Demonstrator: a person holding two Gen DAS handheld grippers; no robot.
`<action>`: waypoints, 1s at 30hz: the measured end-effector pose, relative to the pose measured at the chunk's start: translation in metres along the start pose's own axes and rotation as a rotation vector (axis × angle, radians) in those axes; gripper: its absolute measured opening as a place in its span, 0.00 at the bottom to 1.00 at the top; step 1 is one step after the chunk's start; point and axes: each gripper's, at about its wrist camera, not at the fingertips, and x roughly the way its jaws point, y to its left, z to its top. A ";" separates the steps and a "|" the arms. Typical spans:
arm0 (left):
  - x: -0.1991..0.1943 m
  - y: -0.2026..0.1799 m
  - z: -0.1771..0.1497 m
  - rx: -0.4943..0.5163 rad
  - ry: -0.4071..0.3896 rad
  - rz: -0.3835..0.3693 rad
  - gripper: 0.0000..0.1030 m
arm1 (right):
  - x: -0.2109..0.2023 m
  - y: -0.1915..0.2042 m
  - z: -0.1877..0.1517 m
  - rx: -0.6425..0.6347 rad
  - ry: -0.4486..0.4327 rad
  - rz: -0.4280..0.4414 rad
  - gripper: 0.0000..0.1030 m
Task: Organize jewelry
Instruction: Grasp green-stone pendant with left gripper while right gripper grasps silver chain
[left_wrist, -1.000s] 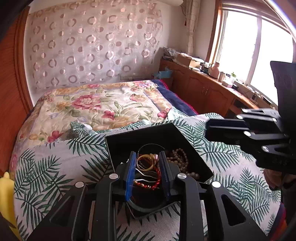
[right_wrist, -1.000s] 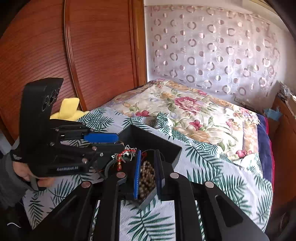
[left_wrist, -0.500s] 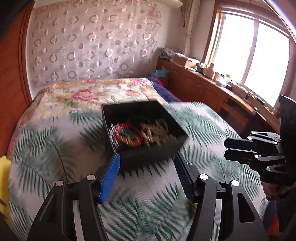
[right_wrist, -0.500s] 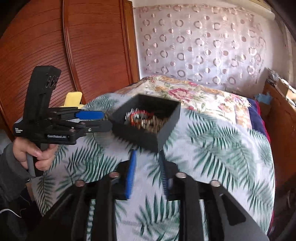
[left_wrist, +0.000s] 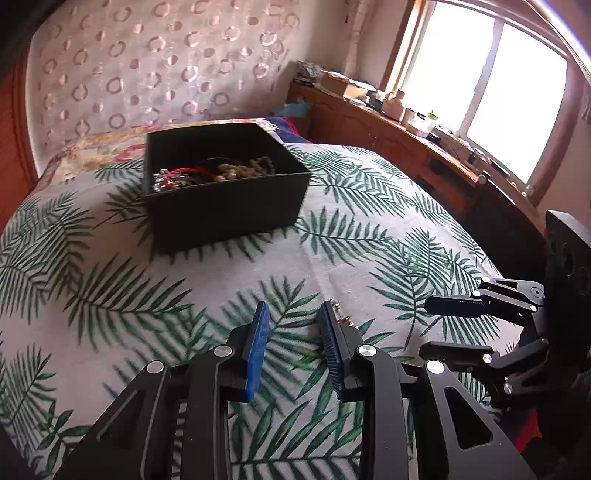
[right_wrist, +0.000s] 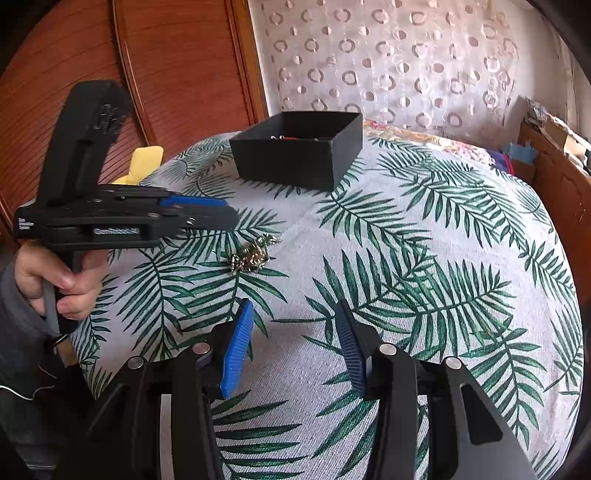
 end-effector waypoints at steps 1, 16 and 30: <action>0.004 -0.003 0.002 0.004 0.009 -0.007 0.20 | 0.001 0.000 0.000 0.003 -0.003 -0.001 0.48; 0.032 -0.022 0.008 0.073 0.073 0.010 0.16 | -0.002 -0.001 -0.002 0.010 -0.015 0.021 0.48; -0.006 -0.032 0.015 0.095 -0.026 -0.035 0.10 | -0.003 0.002 -0.002 0.001 -0.011 0.014 0.48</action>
